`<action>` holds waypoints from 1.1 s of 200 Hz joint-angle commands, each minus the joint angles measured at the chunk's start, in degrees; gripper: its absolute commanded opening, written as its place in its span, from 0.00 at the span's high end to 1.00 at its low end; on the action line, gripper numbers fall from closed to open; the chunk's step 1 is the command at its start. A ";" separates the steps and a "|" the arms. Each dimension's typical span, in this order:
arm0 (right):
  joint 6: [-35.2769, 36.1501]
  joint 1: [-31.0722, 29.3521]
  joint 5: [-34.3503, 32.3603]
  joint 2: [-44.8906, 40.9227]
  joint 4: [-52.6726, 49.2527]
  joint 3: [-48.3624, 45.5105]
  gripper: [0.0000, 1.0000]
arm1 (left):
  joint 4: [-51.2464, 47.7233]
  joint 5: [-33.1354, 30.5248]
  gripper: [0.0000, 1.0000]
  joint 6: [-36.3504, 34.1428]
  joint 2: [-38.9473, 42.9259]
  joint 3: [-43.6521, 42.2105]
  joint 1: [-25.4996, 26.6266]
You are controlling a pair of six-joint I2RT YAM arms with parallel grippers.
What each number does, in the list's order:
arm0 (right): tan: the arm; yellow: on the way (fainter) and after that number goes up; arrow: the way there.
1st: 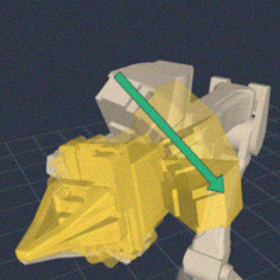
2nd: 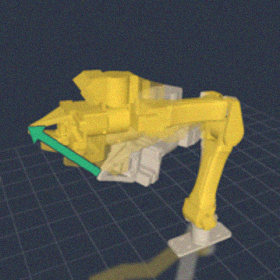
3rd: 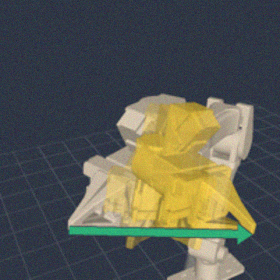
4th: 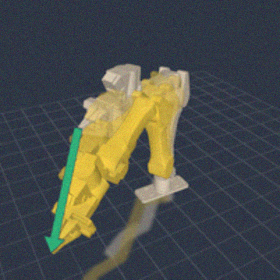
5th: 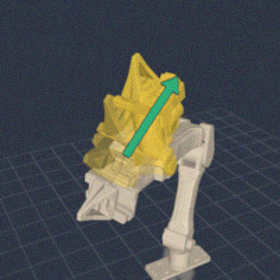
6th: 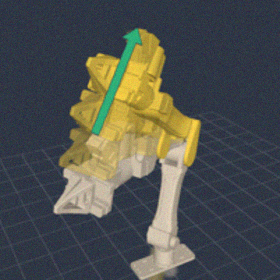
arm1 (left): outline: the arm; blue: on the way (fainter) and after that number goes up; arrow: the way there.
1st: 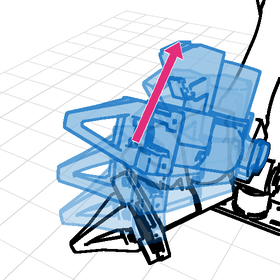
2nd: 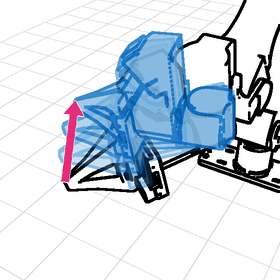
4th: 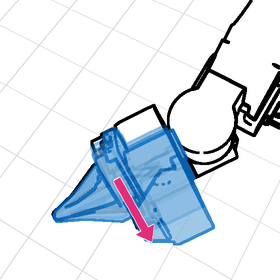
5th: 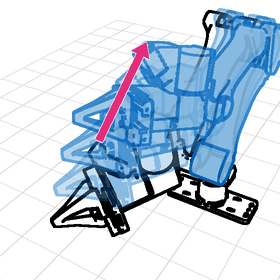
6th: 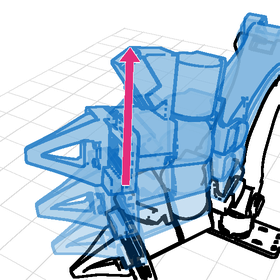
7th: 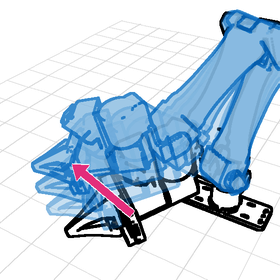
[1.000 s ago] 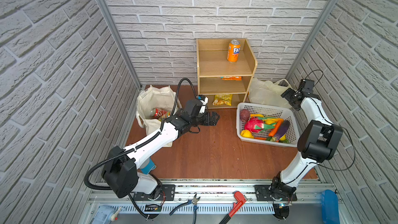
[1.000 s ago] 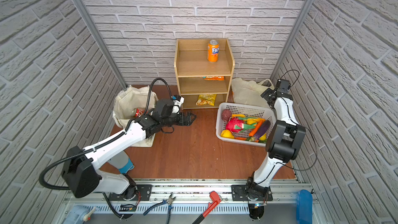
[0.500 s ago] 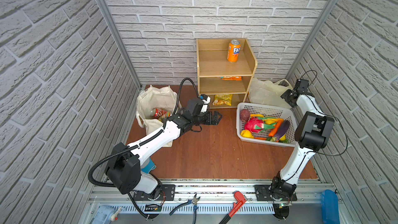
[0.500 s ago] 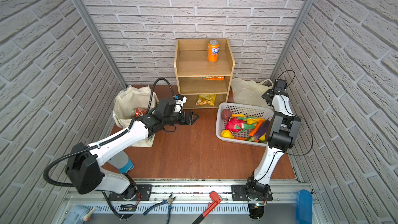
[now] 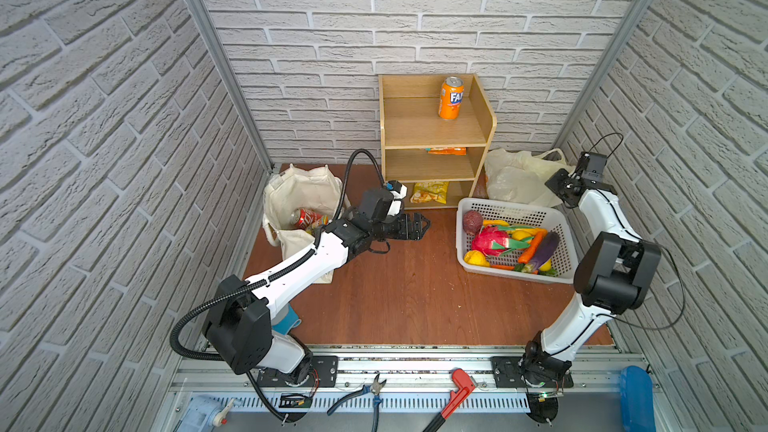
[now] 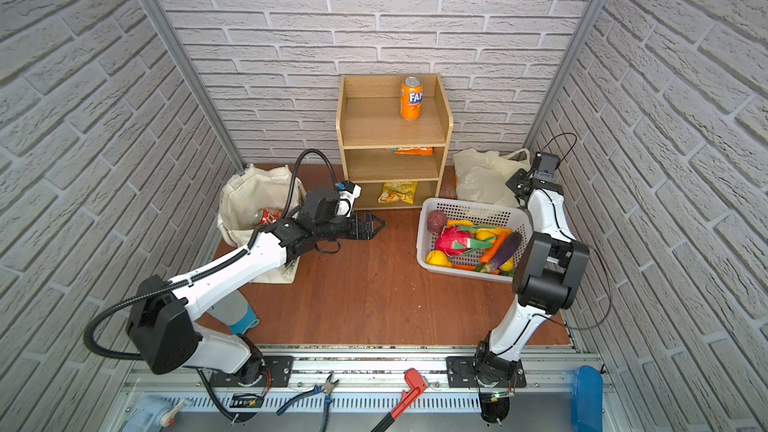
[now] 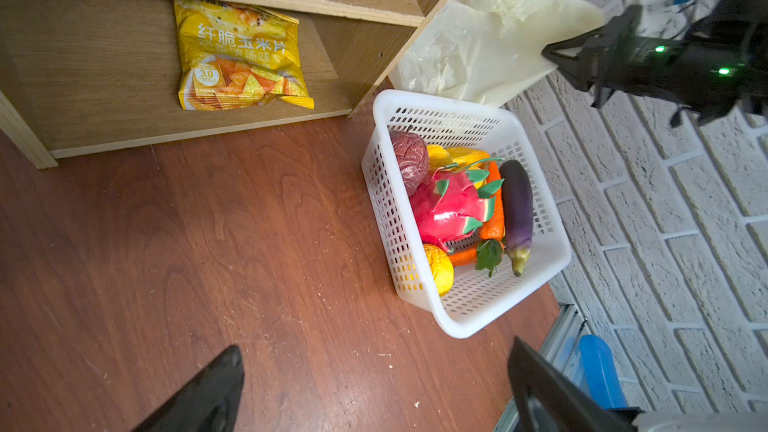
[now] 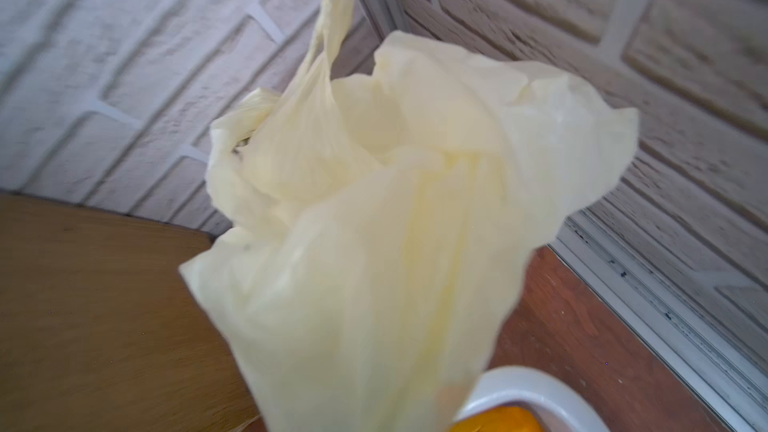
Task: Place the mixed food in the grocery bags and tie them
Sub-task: 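Grasp the yellow plastic bag behind the basket with the right gripper and lift, then carry the yellow plastic bag over the basket toward the left gripper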
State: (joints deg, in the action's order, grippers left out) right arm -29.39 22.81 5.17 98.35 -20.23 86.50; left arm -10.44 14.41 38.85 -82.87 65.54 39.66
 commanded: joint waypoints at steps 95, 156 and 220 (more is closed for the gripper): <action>-2.88 -3.11 3.15 -32.01 -2.87 -11.20 0.95 | -3.89 -7.28 0.02 -4.00 8.58 -0.16 0.17; -15.35 -5.18 5.47 -47.73 -5.91 -27.41 0.94 | -5.91 -10.27 0.02 -3.92 14.81 -3.38 0.07; -28.07 -13.67 5.83 -58.92 -7.01 -40.64 0.94 | -7.05 -10.19 0.02 -3.08 16.71 -4.37 0.29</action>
State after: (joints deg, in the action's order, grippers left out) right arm -50.26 13.08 10.59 42.24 -29.34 49.41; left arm -17.82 5.13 35.75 -67.16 61.80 39.66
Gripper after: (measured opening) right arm 0.059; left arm 0.982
